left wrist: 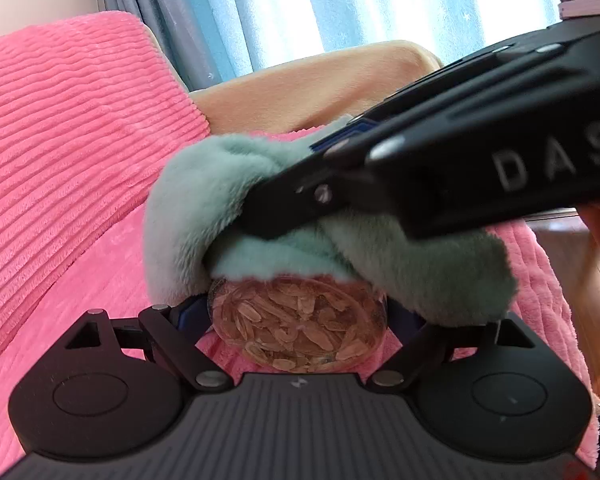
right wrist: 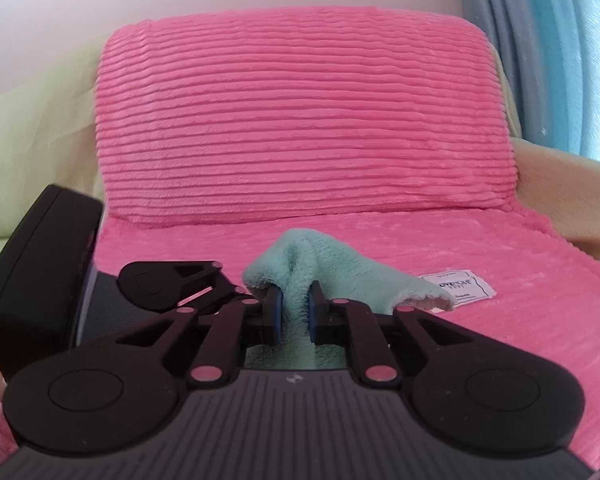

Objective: Clean container
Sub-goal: 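Hold the jar tilted in the left tool while the right tool rubs the cloth around it, then hold the jar in the left tool while the right tool wipes the cloth back and forth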

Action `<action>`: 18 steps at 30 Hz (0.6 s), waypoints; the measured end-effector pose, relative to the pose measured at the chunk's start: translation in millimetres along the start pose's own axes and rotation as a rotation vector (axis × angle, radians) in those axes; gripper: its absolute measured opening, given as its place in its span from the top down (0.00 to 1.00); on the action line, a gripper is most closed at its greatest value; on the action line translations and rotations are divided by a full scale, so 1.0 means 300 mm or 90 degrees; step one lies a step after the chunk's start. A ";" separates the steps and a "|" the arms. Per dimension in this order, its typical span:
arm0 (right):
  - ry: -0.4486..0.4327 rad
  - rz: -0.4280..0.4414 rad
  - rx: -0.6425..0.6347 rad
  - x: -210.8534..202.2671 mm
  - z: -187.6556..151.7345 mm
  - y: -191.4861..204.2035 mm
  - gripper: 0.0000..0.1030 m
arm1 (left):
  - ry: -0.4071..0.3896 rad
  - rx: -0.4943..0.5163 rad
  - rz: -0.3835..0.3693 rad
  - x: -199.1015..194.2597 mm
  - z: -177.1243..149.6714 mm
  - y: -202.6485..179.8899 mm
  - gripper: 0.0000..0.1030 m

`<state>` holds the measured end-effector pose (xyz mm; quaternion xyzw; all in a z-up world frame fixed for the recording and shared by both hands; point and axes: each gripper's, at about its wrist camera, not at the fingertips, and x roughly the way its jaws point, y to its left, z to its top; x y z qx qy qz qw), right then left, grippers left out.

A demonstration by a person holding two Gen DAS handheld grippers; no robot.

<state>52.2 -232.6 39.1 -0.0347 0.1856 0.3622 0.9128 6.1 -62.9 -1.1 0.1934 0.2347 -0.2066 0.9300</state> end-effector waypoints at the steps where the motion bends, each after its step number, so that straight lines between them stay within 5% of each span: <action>1: 0.000 -0.008 0.003 0.003 0.000 -0.005 0.90 | 0.000 0.000 0.000 0.006 0.003 0.001 0.15; 11: -0.004 -0.088 0.036 0.028 0.003 -0.058 0.90 | 0.017 0.006 -0.002 0.063 0.036 -0.002 0.16; 18: -0.002 -0.094 0.051 0.037 0.010 -0.068 0.90 | 0.010 -0.113 -0.059 0.094 0.060 0.071 0.16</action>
